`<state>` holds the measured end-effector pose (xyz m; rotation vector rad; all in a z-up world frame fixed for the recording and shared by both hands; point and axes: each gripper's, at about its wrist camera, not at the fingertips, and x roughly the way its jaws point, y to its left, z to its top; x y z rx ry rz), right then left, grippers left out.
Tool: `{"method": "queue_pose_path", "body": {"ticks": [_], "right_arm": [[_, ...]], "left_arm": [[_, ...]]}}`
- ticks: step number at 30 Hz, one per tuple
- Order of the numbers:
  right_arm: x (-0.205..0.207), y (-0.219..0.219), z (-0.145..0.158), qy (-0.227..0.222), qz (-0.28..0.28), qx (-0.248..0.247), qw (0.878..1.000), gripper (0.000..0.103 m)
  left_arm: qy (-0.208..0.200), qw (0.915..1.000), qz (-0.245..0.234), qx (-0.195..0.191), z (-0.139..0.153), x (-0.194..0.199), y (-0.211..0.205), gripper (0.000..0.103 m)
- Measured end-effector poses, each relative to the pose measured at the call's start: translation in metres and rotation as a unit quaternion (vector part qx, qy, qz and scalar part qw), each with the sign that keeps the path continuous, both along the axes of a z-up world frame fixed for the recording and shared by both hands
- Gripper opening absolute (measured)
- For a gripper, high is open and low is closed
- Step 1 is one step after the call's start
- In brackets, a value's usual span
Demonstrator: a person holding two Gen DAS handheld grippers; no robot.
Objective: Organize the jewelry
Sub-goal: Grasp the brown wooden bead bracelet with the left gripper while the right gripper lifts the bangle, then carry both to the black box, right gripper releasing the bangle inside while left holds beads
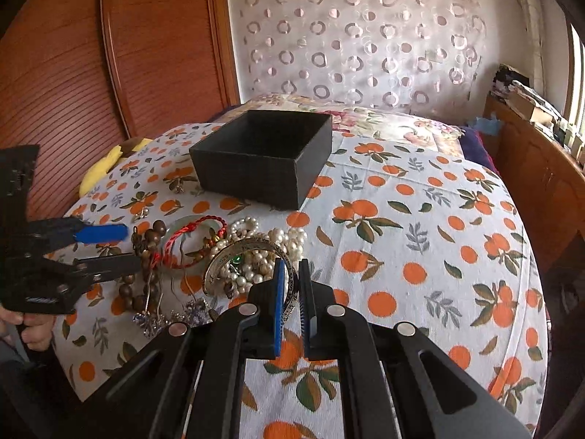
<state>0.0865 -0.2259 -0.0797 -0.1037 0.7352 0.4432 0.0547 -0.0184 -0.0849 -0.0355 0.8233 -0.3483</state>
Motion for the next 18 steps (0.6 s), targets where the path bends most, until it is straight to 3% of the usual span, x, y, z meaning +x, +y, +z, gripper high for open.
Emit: {"method": "queue_pose_path", "body": {"ticks": [2, 6, 7, 8, 11, 18], "right_arm": [[-0.002, -0.002, 0.0, 0.0, -0.001, 0.003, 1.0, 0.009], [-0.004, -0.004, 0.001, -0.001, -0.004, 0.005, 1.0, 0.009], [-0.003, -0.004, 0.001, -0.001, -0.004, 0.005, 1.0, 0.009], [-0.004, -0.004, 0.001, -0.001, -0.004, 0.006, 1.0, 0.009], [-0.004, -0.004, 0.001, 0.001, -0.004, 0.006, 1.0, 0.009], [-0.005, -0.001, 0.008, -0.008, -0.002, 0.011, 1.0, 0.009]], "left_arm": [[0.009, 1.0, 0.001, 0.0, -0.002, 0.005, -0.001, 0.041], [0.011, 0.9999, -0.004, 0.002, -0.002, 0.008, -0.002, 0.031], [0.007, 0.9999, -0.008, 0.001, -0.001, 0.007, -0.001, 0.017], [0.007, 0.9999, -0.013, -0.004, 0.001, 0.007, 0.0, 0.014], [-0.008, 0.9992, -0.032, -0.021, 0.013, 0.002, 0.004, 0.014], [-0.062, 0.997, -0.027, -0.037, 0.063, -0.004, 0.017, 0.014]]}}
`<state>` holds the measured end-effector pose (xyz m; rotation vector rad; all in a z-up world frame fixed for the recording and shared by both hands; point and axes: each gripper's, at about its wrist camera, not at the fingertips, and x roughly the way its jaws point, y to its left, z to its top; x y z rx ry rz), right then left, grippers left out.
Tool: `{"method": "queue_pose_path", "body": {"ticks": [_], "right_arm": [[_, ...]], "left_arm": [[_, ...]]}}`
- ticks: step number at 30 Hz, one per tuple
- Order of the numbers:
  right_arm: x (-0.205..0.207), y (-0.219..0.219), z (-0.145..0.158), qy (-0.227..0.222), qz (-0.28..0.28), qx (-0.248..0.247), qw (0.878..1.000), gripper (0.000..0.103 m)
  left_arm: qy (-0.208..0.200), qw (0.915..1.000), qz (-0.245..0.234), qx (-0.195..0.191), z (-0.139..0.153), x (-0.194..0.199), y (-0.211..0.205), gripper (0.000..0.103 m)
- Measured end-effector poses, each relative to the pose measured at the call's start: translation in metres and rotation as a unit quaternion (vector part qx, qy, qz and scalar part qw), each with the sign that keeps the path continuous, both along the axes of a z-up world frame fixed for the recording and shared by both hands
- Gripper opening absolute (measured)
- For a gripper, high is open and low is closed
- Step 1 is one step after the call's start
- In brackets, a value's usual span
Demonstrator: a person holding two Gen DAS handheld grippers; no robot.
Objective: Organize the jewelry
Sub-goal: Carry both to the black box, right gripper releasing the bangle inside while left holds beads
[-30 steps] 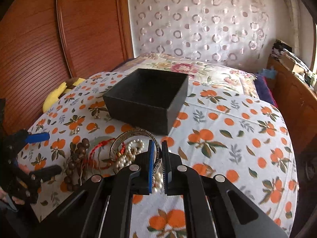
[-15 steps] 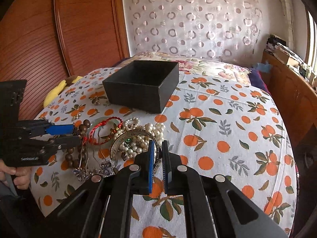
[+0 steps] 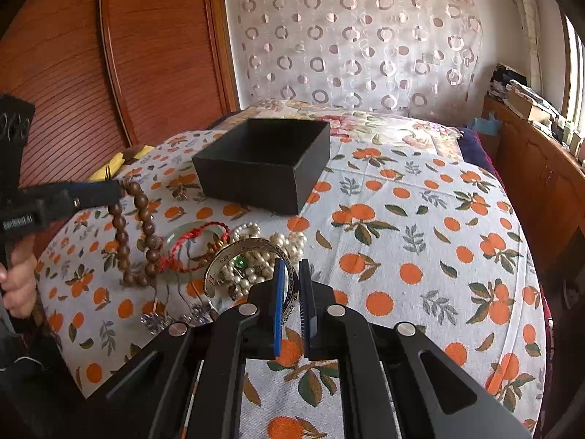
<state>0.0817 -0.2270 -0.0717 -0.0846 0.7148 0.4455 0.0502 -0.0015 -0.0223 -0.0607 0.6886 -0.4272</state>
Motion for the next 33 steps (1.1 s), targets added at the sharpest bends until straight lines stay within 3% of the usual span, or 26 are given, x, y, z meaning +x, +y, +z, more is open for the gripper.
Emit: {"method": "queue_pose_path", "body": {"ticks": [10, 18, 33], "right_arm": [[0.011, 0.011, 0.028, -0.034, 0.008, -0.005, 0.999, 0.009], [0.049, 0.033, 0.047, -0.066, 0.006, -0.02, 0.998, 0.009], [0.133, 0.062, 0.025, -0.032, -0.014, -0.033, 0.999, 0.009]], "left_arm": [[-0.045, 0.9988, 0.018, 0.011, 0.037, 0.015, 0.003, 0.014], [-0.065, 0.9971, 0.032, 0.024, 0.053, 0.032, 0.011, 0.014], [-0.077, 0.9955, 0.04, 0.038, 0.072, 0.066, 0.009, 0.014]]}}
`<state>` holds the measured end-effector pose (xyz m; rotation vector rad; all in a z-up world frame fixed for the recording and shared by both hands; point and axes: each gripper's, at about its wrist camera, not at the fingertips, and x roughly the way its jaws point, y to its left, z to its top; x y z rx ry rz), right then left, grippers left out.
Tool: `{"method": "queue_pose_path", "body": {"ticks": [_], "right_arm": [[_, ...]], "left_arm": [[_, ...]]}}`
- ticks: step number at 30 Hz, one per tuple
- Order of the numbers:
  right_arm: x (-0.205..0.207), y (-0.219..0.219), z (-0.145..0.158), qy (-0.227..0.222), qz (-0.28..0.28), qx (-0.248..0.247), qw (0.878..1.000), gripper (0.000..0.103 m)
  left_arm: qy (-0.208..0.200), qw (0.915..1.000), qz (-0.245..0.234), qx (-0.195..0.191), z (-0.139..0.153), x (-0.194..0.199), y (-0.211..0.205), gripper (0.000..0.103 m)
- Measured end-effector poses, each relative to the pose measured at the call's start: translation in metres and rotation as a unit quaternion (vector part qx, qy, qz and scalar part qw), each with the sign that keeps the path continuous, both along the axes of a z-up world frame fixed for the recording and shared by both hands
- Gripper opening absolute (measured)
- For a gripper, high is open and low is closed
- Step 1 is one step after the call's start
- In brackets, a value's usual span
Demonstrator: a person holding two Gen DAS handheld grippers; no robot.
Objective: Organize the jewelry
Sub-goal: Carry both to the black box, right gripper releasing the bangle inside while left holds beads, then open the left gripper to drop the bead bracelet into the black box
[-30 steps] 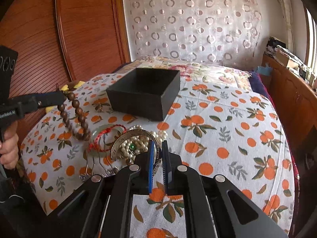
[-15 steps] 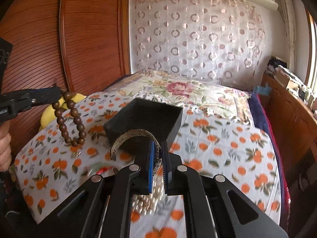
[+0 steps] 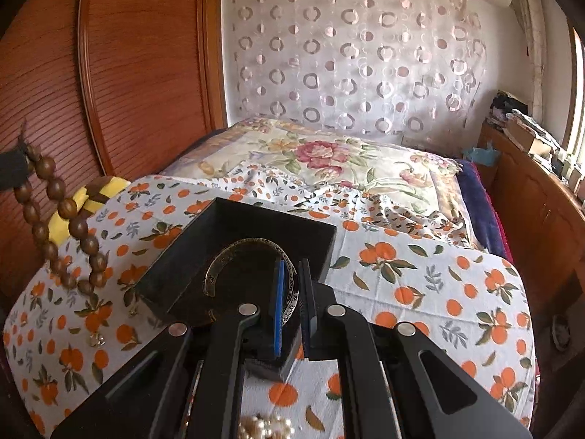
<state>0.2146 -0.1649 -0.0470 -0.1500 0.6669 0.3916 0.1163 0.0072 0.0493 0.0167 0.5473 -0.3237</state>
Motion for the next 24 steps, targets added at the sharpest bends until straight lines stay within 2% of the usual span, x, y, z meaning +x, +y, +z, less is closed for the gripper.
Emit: {"method": "queue_pose_path", "body": {"ticks": [3, 12, 24], "right_arm": [[0.004, 0.002, -0.005, 0.012, 0.007, 0.003, 1.0, 0.014], [-0.01, -0.016, 0.003, 0.0, 0.004, 0.016, 1.0, 0.015], [-0.061, -0.053, 0.001, -0.01, -0.008, 0.033, 0.999, 0.015]], "left_arm": [[0.0, 1.0, -0.001, 0.002, 0.002, 0.007, -0.004, 0.014], [0.012, 0.9998, -0.009, 0.014, -0.004, 0.031, -0.027, 0.014], [0.038, 0.9986, -0.015, 0.035, -0.026, 0.061, -0.053, 0.014]]}}
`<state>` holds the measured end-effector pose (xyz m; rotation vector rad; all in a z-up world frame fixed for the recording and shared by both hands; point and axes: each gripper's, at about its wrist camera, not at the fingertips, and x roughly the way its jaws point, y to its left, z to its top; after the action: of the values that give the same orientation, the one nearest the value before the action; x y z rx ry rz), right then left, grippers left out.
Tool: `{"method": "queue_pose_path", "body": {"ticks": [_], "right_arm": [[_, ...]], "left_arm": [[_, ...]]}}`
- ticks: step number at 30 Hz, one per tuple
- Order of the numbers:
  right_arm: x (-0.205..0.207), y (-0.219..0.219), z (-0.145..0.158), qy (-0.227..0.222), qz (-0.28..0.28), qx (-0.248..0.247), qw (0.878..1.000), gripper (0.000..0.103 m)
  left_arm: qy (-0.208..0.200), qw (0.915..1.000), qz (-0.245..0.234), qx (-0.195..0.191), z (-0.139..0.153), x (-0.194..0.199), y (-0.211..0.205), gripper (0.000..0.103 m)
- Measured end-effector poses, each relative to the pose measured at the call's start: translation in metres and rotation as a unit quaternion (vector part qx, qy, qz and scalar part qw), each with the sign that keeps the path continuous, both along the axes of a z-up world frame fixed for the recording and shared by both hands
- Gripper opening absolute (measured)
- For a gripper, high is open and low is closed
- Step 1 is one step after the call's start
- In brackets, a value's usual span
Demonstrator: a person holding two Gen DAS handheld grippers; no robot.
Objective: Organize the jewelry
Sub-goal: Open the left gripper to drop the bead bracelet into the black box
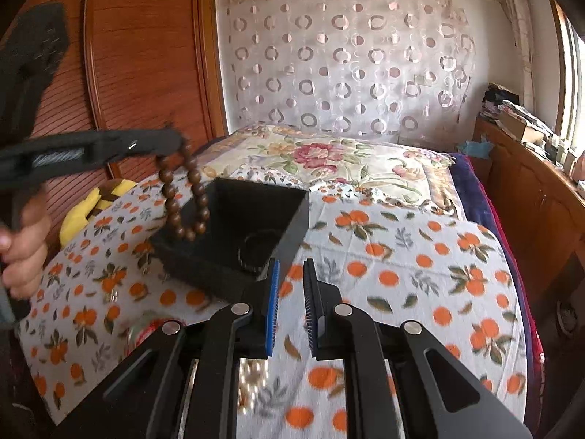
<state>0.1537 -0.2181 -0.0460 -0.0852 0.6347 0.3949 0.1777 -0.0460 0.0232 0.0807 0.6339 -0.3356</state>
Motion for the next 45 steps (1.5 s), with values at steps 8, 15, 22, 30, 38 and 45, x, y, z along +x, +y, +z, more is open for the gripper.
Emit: {"method": "queue_pose_path", "body": {"ticks": [8, 15, 22, 30, 38, 45], "right_arm": [[-0.026, -0.004, -0.008, 0.005, 0.007, 0.012, 1.0, 0.015], [-0.054, 0.002, -0.013, 0.007, 0.027, 0.016, 0.999, 0.015], [-0.08, 0.017, -0.019, 0.013, 0.055, 0.009, 0.998, 0.028], [-0.099, 0.035, -0.029, 0.033, 0.088, 0.004, 0.996, 0.034], [-0.107, 0.054, -0.042, 0.052, 0.113, -0.018, 0.992, 0.065], [-0.107, 0.068, -0.049, 0.074, 0.128, -0.036, 0.988, 0.076]], "left_arm": [[0.004, 0.9999, 0.007, 0.014, -0.011, -0.003, -0.006, 0.044], [0.004, 0.9999, 0.006, 0.015, -0.03, -0.043, 0.0, 0.056], [0.0, 0.9999, 0.008, 0.007, -0.043, -0.084, 0.011, 0.068], [-0.006, 0.9996, 0.026, -0.002, -0.047, -0.116, 0.032, 0.082], [0.001, 0.9984, 0.056, -0.007, -0.058, -0.131, 0.05, 0.089], [0.014, 0.9971, 0.074, -0.007, -0.069, -0.137, 0.066, 0.089]]}}
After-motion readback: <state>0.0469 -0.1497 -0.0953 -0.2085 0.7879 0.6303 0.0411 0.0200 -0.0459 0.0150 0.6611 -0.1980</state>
